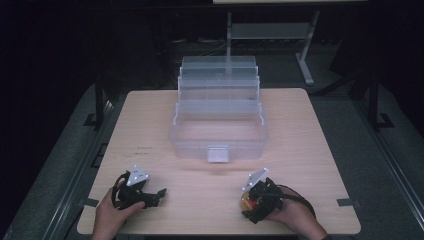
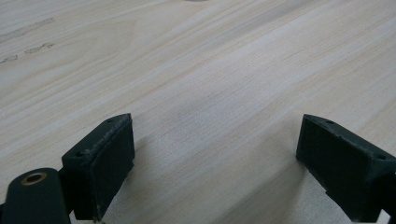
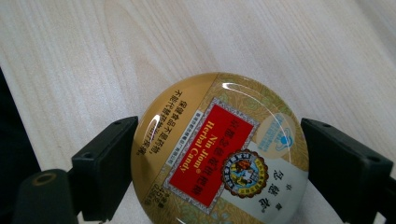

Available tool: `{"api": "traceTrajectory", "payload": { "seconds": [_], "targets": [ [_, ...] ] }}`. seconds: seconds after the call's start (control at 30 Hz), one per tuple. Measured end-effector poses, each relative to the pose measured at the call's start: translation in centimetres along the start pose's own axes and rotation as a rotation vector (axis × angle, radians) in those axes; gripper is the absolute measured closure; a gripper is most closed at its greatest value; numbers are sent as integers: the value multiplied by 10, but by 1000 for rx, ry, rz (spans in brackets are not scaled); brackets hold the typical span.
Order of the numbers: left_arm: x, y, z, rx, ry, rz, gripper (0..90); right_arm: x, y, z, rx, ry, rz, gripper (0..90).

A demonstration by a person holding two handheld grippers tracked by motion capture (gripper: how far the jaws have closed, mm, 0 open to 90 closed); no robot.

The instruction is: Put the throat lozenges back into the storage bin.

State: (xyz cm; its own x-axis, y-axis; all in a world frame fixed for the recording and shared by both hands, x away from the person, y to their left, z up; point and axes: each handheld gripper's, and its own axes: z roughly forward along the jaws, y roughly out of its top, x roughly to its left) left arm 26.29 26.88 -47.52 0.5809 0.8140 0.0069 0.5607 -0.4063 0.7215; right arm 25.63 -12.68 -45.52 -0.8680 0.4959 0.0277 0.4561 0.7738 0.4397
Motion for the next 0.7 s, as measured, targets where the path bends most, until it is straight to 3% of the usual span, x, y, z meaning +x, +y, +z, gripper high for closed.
{"api": "traceTrajectory", "payload": {
  "seconds": [0.13, 0.7],
  "targets": [
    [0, 0, 0, 0, 0, 0, 105, 0, 0, -1, -3, -1, -4, 188],
    [0, 0, 0, 0, 0, 0, 106, -1, 0, -7, -6, -21, -4, 193]
  ]
}}
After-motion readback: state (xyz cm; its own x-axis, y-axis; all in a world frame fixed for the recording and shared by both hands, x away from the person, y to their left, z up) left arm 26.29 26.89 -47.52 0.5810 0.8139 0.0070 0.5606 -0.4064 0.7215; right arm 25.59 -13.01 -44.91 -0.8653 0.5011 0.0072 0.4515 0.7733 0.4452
